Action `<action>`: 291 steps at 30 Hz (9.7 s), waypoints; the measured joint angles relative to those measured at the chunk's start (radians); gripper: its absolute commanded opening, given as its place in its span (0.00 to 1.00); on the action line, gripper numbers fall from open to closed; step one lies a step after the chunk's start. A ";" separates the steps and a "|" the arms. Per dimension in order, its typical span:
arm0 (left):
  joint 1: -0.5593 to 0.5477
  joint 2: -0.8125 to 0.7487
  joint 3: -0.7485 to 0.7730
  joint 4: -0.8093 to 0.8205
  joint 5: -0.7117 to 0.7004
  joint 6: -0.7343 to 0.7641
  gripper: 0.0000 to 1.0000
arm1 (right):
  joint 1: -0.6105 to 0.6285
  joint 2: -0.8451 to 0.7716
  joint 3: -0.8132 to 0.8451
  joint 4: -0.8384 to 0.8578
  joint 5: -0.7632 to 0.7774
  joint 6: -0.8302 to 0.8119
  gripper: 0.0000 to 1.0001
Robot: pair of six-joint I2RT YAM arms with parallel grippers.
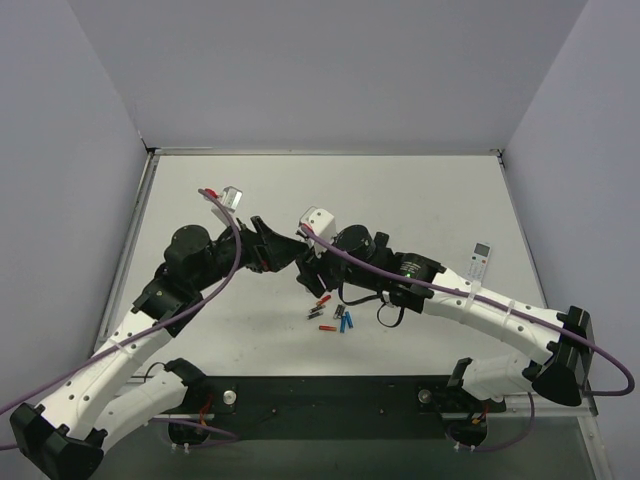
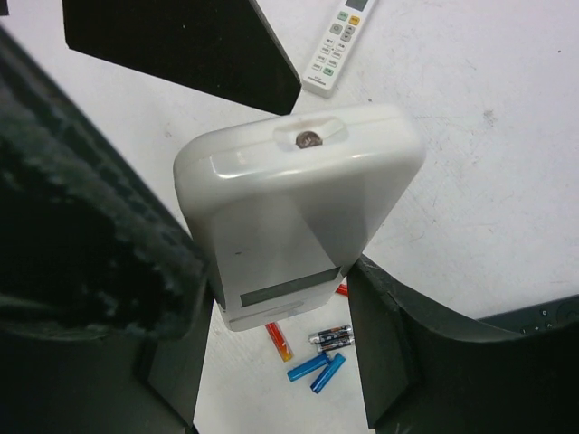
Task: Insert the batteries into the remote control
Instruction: Adjust the remote control, then remove the battery cover from the remote control, then place the battery cover at the center of the board, then pick up the battery from the center of the board.
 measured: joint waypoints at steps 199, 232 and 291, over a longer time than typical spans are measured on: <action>0.200 -0.470 -0.784 0.548 -0.183 -0.451 0.00 | -0.299 0.168 -0.240 -0.089 -0.077 0.502 0.63; 0.200 -0.492 -0.784 0.504 -0.166 -0.447 0.00 | -0.231 0.256 -0.205 -0.134 -0.009 0.578 0.27; 0.200 -0.533 -0.784 0.453 -0.165 -0.446 0.00 | -0.082 0.412 -0.064 -0.211 0.087 0.566 0.33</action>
